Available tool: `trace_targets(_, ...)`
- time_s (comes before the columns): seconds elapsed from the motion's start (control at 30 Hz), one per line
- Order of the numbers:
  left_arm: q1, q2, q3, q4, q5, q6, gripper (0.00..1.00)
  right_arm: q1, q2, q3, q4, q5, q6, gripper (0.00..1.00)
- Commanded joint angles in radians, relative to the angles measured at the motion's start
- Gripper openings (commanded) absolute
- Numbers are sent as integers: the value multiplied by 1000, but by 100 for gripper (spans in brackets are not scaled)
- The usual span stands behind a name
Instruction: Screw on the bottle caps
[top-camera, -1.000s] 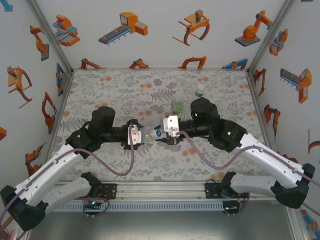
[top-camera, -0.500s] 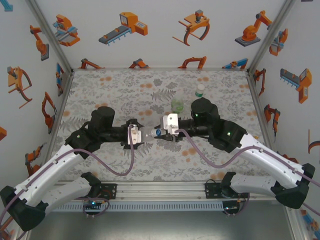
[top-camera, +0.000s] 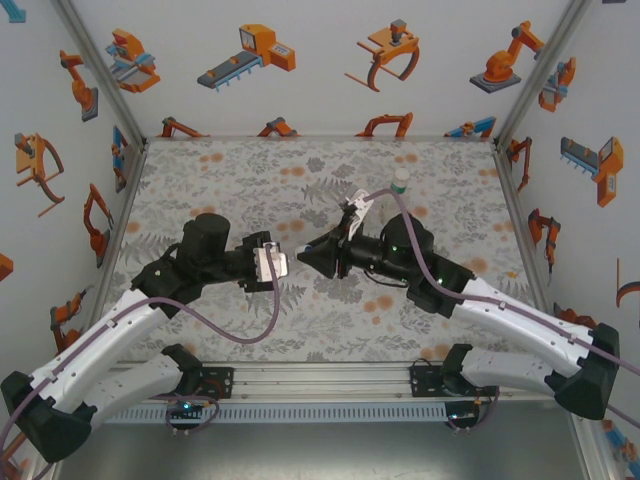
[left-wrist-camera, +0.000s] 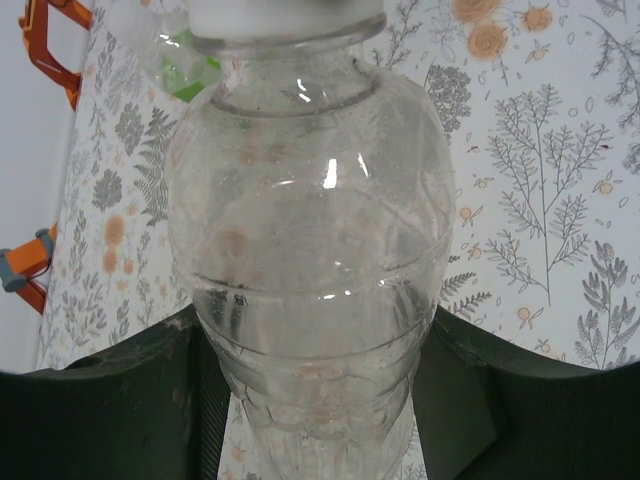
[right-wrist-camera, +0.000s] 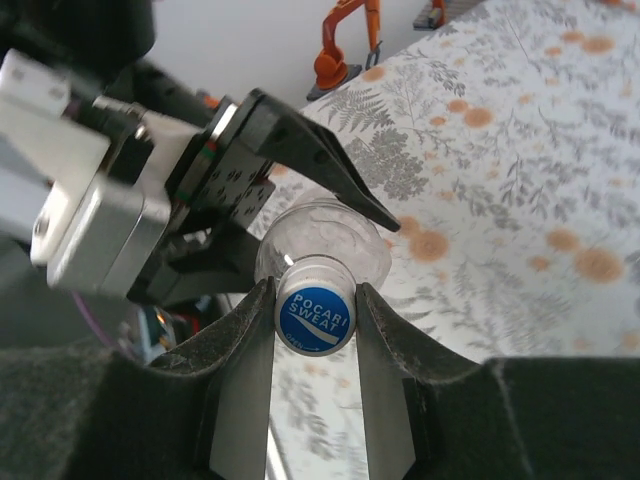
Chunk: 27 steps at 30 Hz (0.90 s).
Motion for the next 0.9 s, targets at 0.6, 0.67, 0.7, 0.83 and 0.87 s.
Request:
trace_targets(0.6,-10,-6,-5,48,43,-9,0,58,16,146,-236,267,465,36)
trace_targets(0.67,-10,-5,-5,48,51,-9,0,59,23,178,-250,229,381,44)
trace_targets(0.7,-9,-2,-4,46,56,-9,0,59,22,191,-262,223,335,47)
trace_targets(0.83,-10,2,1,40,79,-9,0,59,-1,231,-312,185,39,51)
trace_targets(0.87,-11,2,2,39,80,-9,0,59,-14,228,-311,172,-42,51)
